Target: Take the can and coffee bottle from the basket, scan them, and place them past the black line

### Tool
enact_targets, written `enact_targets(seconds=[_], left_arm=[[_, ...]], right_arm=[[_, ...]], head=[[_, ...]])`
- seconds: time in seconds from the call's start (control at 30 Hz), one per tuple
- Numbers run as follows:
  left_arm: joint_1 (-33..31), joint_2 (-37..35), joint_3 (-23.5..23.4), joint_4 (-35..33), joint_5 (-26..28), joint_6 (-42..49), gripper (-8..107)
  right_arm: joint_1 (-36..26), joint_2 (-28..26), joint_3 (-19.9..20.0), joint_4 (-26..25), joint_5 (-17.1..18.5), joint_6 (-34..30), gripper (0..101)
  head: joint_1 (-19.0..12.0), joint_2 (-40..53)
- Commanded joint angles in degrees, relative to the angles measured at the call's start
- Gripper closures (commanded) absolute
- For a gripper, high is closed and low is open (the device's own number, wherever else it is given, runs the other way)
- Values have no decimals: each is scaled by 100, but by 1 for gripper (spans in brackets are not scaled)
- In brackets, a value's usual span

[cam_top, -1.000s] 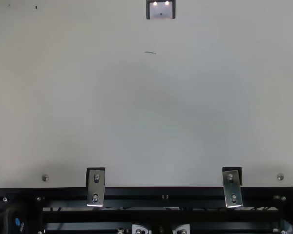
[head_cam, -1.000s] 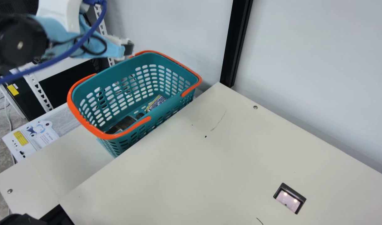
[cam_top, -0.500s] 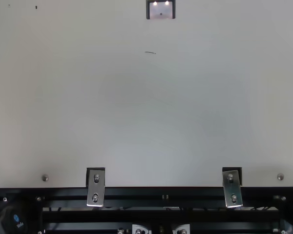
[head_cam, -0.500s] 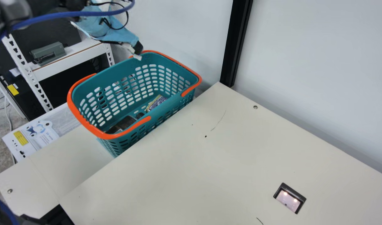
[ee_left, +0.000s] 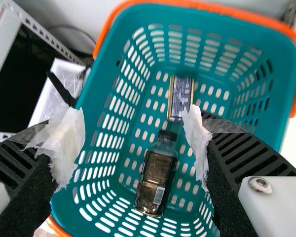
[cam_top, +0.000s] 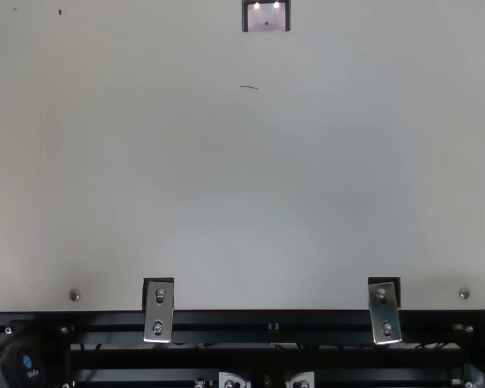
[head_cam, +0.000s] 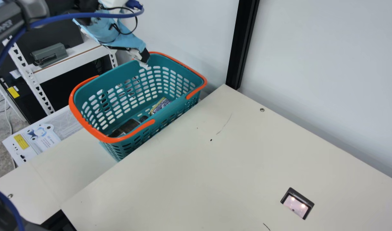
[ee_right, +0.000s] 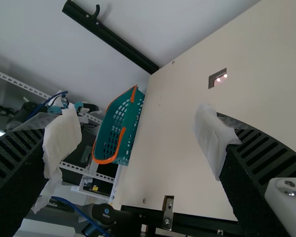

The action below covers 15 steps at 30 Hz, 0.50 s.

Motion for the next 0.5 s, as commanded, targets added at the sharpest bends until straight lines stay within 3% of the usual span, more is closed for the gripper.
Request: enact_targets(seconds=[0.0, 0.2, 0.47], left_arm=[[-62, 252, -80, 300, 48, -147, 9], [-224, 962, -326, 655, 250, -136, 9], [-232, 1591, -470, 266, 101, 481, 9]], right_arm=[[0, 0, 0, 0, 0, 0, 0], [0, 0, 0, 0, 0, 0, 0], [0, 0, 0, 0, 0, 0, 0]], head=[[-27, 61], [-27, 61], [-27, 61]])
